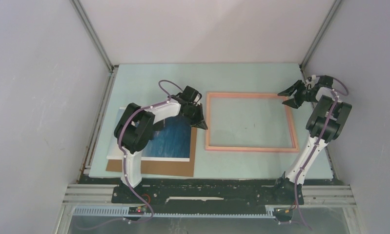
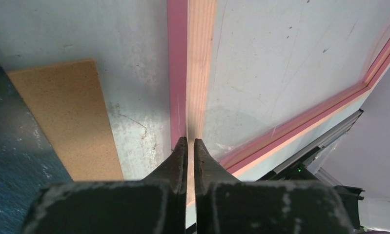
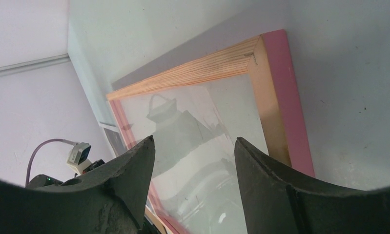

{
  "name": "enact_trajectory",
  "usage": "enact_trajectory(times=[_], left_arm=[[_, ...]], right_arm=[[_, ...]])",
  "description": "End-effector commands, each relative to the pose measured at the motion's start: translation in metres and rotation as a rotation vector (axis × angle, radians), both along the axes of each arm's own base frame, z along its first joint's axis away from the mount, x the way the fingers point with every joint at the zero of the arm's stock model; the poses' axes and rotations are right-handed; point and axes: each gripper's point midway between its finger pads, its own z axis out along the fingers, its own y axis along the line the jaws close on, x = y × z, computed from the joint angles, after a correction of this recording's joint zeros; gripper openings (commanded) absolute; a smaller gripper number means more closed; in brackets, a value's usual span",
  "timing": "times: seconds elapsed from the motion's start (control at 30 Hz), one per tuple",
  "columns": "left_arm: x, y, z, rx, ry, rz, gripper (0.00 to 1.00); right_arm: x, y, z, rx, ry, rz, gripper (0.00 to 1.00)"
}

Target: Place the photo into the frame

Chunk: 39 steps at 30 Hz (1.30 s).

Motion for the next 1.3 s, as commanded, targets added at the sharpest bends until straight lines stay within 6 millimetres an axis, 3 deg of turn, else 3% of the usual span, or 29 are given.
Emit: enact_trajectory(times=[0.0,0.37,0.8,1.0,1.27], left_arm=[[0.021,-0.033,0.049,-0.088,-0.164,-0.043,0.0],[0.018,-0.054,0.05,-0.11,-0.145,-0.081,0.01],[0.02,-0.066,0.031,-0.094,-0.105,-0.095,0.03],[0.021,-0.065,0.035,-0.061,-0.128,-0.112,0.11],[0.019,-0.057,0.052,-0.008,-0.175,-0.134,0.43]], right_arm=[[-0.009,0.02,0.029,0.087,-0.002,0.024,0.68],[-0.011,0.014,0.038,0.087,-0.011,-0.002,0.68],[-0.013,0.005,0.036,0.086,-0.006,-0.026,0.68],[-0.016,0.0,0.032,0.081,0.001,-0.035,0.68],[-0.016,-0.001,0.035,0.069,-0.004,-0.035,0.68]])
